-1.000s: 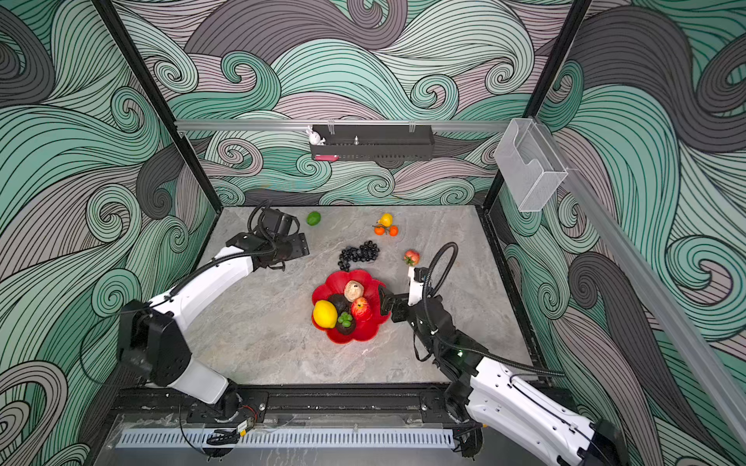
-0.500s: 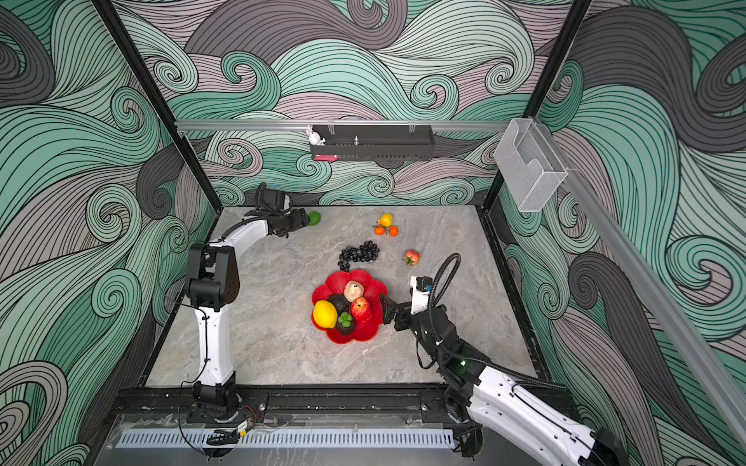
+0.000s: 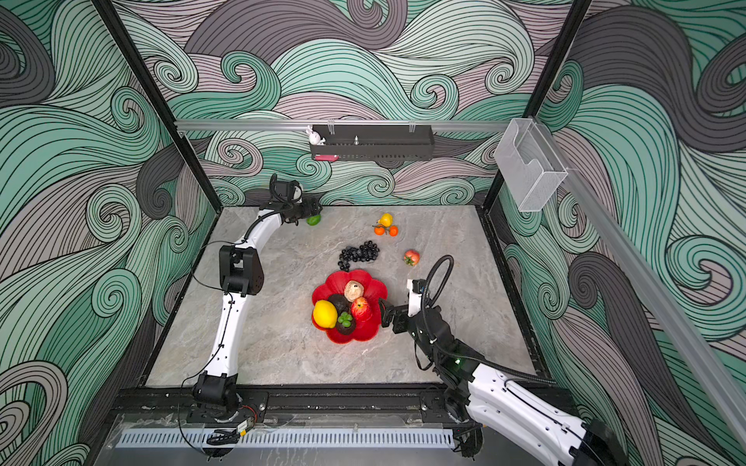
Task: Arrange fruit in a fruit bowl
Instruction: Pick up the fruit from the top-center of the table.
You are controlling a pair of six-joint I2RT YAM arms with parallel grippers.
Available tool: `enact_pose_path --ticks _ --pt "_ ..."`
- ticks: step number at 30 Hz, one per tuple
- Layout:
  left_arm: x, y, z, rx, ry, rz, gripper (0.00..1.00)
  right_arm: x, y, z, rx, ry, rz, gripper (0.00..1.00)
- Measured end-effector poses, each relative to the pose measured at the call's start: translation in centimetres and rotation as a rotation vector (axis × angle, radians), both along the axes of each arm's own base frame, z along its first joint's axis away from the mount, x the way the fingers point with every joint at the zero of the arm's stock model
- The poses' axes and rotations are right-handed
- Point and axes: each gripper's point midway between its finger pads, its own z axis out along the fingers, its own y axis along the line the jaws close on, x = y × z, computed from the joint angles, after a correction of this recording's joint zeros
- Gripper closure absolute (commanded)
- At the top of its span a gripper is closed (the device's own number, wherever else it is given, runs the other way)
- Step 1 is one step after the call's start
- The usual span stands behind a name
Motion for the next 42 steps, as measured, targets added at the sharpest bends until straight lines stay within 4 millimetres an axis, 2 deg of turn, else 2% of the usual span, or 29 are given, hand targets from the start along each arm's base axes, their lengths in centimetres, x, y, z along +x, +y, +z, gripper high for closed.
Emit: enact_pose_path --ticks 5,11,18,25,35,42 --pt "-0.7 -0.5 -2.8 -0.023 0.066 -0.020 0.18 0.1 0.3 -0.4 -0.004 0.011 0.005 0.00" --pt "-1.1 -0.6 -2.9 -0.017 0.087 -0.023 0.31 0.1 0.4 -0.4 0.007 0.015 0.010 0.00" --pt "-1.5 -0.6 -3.5 0.009 0.107 -0.018 0.38 0.1 0.4 -0.3 0.014 0.018 0.010 0.00" --pt "-1.4 -0.6 -3.6 0.012 0.104 -0.015 0.51 0.1 0.4 -0.3 0.015 0.019 0.010 0.00" --pt "-1.4 -0.6 -3.6 0.007 0.094 -0.009 0.56 0.2 0.4 -0.3 0.017 0.020 0.008 0.00" --pt "-3.3 -0.6 -3.4 -0.020 0.130 0.000 0.56 0.2 0.4 -0.4 0.019 0.022 0.007 0.00"
